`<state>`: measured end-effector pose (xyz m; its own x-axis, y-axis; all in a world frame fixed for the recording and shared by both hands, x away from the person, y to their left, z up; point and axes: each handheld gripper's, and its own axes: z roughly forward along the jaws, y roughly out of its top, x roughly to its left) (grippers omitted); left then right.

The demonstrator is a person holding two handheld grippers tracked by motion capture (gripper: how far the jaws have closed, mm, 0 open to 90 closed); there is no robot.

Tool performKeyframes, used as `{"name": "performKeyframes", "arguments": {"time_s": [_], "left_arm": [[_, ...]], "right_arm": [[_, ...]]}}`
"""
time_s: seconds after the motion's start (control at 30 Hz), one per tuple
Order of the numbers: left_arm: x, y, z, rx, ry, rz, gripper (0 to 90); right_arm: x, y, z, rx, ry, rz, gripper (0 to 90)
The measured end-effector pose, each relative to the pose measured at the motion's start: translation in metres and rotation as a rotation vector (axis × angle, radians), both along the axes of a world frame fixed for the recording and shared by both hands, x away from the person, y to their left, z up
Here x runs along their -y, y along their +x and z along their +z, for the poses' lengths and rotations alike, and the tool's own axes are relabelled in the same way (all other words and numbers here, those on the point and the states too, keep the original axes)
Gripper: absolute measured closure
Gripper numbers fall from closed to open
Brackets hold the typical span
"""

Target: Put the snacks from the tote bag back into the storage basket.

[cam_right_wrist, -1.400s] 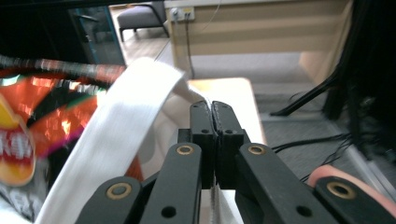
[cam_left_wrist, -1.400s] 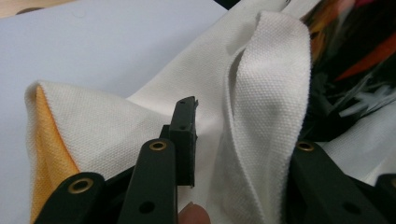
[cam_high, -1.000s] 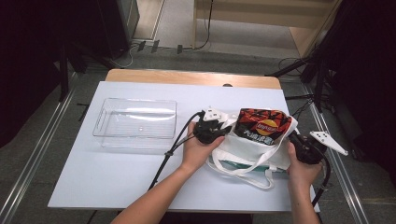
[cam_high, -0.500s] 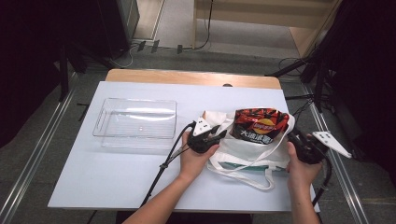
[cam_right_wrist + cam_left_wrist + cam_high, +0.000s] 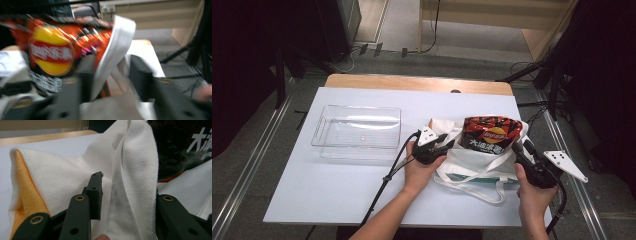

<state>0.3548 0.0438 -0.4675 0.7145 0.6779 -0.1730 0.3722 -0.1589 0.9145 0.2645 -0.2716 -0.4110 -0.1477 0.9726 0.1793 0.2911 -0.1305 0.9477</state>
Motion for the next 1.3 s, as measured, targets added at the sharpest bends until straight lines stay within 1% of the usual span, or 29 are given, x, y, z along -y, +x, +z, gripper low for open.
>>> {"name": "performKeyframes", "arguments": {"time_s": [0.07,0.13,0.17,0.27,0.3,0.33,0.4,0.43,0.47,0.53,0.57,0.6,0.67,0.73,0.77,0.8,0.83,0.9,0.93,0.97,1.0,1.03,1.07,1.1,1.13,1.17,1.2,1.27,1.3], "left_arm": [[-0.001,0.001,0.0,-0.01,-0.014,0.001,59.0],[-0.001,0.0,0.0,-0.01,-0.012,0.001,58.4],[-0.001,0.0,0.0,-0.006,-0.007,-0.001,58.2],[0.0,-0.001,-0.001,-0.002,-0.002,0.002,57.4],[0.0,-0.001,-0.001,-0.002,-0.002,0.002,57.3],[0.0,-0.001,-0.001,-0.002,0.0,0.002,57.3],[0.0,-0.001,-0.001,-0.005,0.0,-0.001,57.1],[0.0,-0.001,-0.001,-0.005,-0.002,-0.001,56.8],[0.0,-0.001,-0.001,-0.003,-0.001,0.0,56.8],[0.0,-0.001,-0.001,0.0,0.001,-0.001,56.7],[0.0,-0.001,-0.001,0.0,0.001,0.001,56.6],[0.0,-0.001,-0.001,0.0,0.002,0.001,56.5],[0.0,-0.001,-0.001,0.001,0.006,0.0,56.4],[0.0,-0.001,-0.001,-0.001,0.011,-0.001,56.2],[0.0,-0.001,-0.002,-0.001,0.02,0.001,55.9],[0.001,-0.001,-0.002,-0.002,0.02,0.002,55.7],[0.001,-0.001,-0.002,0.0,0.026,0.003,55.7],[0.002,0.0,-0.003,-0.009,0.032,0.005,55.7],[0.002,0.0,-0.003,-0.006,0.037,0.005,55.8],[0.002,-0.001,-0.003,-0.006,0.04,0.006,55.8],[0.002,-0.001,-0.003,-0.005,0.044,0.005,55.7],[0.002,-0.001,-0.003,-0.008,0.042,0.006,55.7],[0.002,-0.001,-0.003,-0.012,0.038,0.005,55.5],[0.001,0.0,-0.003,-0.015,0.035,0.003,55.5],[0.001,0.0,-0.003,-0.015,0.034,0.003,55.3],[0.001,0.0,-0.003,-0.013,0.035,0.002,55.2],[0.001,0.0,-0.003,-0.011,0.036,0.001,55.2],[0.001,0.0,-0.003,-0.012,0.036,0.0,55.1],[0.001,-0.001,-0.003,-0.014,0.034,0.0,55.0]], "right_arm": [[0.005,0.001,-0.005,-0.011,-0.017,-0.012,85.0],[0.009,0.004,-0.007,-0.019,-0.049,-0.051,88.9],[0.012,0.006,-0.008,-0.021,-0.049,-0.071,89.2],[0.015,0.013,-0.01,-0.035,-0.022,-0.112,89.4],[0.015,0.013,-0.01,-0.035,-0.022,-0.112,89.4],[0.017,0.016,-0.01,-0.031,-0.005,-0.123,89.3],[0.022,0.02,-0.004,0.0,0.047,-0.15,89.2],[0.026,0.023,0.003,0.023,0.076,-0.177,89.2],[0.026,0.023,0.003,0.023,0.076,-0.177,89.2],[0.026,0.026,0.002,-0.016,0.052,-0.199,89.4],[0.025,0.028,-0.003,-0.045,0.027,-0.2,89.4],[0.024,0.032,-0.011,-0.091,0.007,-0.186,89.3],[0.026,0.043,-0.029,-0.203,0.003,-0.116,89.2],[0.028,0.053,-0.049,-0.277,-0.035,-0.054,89.2],[0.027,0.057,-0.059,-0.31,-0.054,-0.039,89.2],[0.027,0.059,-0.067,-0.335,-0.045,-0.034,89.3],[0.025,0.061,-0.068,-0.343,-0.057,-0.036,89.4],[0.021,0.062,-0.066,-0.35,-0.115,-0.037,89.4],[0.021,0.061,-0.066,-0.348,-0.113,-0.037,89.2],[0.024,0.06,-0.065,-0.339,-0.093,-0.034,88.4],[0.025,0.056,-0.063,-0.317,-0.058,-0.047,83.5],[0.026,0.049,-0.059,-0.26,-0.042,-0.071,75.8],[0.025,0.041,-0.053,-0.202,-0.052,-0.106,71.9],[0.024,0.032,-0.045,-0.149,-0.066,-0.129,71.5],[0.023,0.023,-0.036,-0.097,-0.055,-0.132,71.5],[0.021,0.015,-0.027,-0.053,-0.039,-0.121,72.0],[0.017,0.008,-0.019,-0.009,-0.042,-0.11,72.9],[0.008,-0.002,-0.006,0.062,-0.072,-0.099,74.3],[0.004,-0.005,-0.003,0.076,-0.072,-0.085,76.8]]}}
